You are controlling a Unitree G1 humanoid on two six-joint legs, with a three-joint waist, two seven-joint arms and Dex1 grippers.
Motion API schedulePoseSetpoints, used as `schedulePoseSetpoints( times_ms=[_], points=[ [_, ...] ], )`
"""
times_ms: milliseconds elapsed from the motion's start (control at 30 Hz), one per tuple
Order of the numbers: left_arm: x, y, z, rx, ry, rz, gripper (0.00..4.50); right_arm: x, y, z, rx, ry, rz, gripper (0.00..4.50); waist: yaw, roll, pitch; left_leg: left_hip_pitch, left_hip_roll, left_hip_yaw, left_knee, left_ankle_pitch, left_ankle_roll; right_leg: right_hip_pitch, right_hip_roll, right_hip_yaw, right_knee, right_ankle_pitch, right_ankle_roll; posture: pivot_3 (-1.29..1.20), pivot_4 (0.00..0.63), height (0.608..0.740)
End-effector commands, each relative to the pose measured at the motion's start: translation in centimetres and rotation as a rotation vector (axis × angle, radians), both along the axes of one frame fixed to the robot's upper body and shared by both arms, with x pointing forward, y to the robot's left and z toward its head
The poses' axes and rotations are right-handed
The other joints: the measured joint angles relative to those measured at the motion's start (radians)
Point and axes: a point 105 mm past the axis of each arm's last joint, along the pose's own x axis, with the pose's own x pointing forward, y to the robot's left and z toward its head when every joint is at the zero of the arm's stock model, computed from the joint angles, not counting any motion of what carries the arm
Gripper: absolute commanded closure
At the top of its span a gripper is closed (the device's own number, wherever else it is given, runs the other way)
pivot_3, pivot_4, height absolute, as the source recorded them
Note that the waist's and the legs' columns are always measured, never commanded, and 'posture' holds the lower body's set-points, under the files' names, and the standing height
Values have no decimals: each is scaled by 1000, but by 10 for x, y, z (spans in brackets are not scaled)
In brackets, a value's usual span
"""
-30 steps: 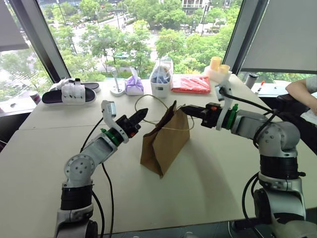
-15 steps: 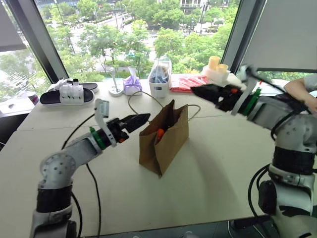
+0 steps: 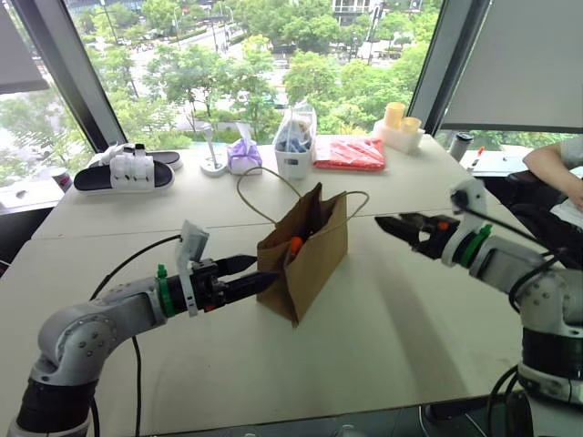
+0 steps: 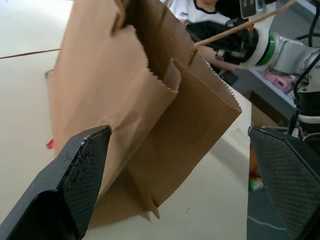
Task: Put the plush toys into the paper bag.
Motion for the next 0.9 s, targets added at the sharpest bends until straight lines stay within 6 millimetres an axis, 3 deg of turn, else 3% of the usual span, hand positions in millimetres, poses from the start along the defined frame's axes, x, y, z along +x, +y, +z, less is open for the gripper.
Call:
schedulePoseSetpoints(
  times_ms=[33,167,367,600,700,900],
  points=[
    [1,-8,-1,36,-59,-16,0,-16,49,3,-31,-70,177,2473,0,0,0,0,0,0,0,0,0,0,0,0,0,0,0,0,150,740],
    [4,-16,-5,56,-80,-20,0,-20,72,-3,-30,-67,240,4479,11,0,0,0,0,-1,1,0,0,0,1,0,0,0,0,0,150,740],
    [18,-30,-12,108,-142,16,0,-15,94,-12,-47,-66,277,4479,10,-1,0,-1,-1,-2,2,0,0,1,1,-1,-1,0,0,0,150,740],
    [35,-45,-24,121,-189,118,0,-13,91,-14,-67,-61,265,4479,10,-1,0,-1,-1,-2,1,0,0,1,1,-1,-1,0,0,0,150,740],
    [41,-44,-27,123,-193,163,860,-14,89,-14,-69,-63,259,4500,10,-1,0,-1,-1,-2,1,0,0,1,1,-1,-1,0,0,0,150,740],
    [44,-47,-23,81,-189,182,3870,-16,86,-14,-79,-66,246,4500,10,-1,0,-1,-1,-2,2,0,0,1,1,-1,0,0,0,0,150,740]
  ],
)
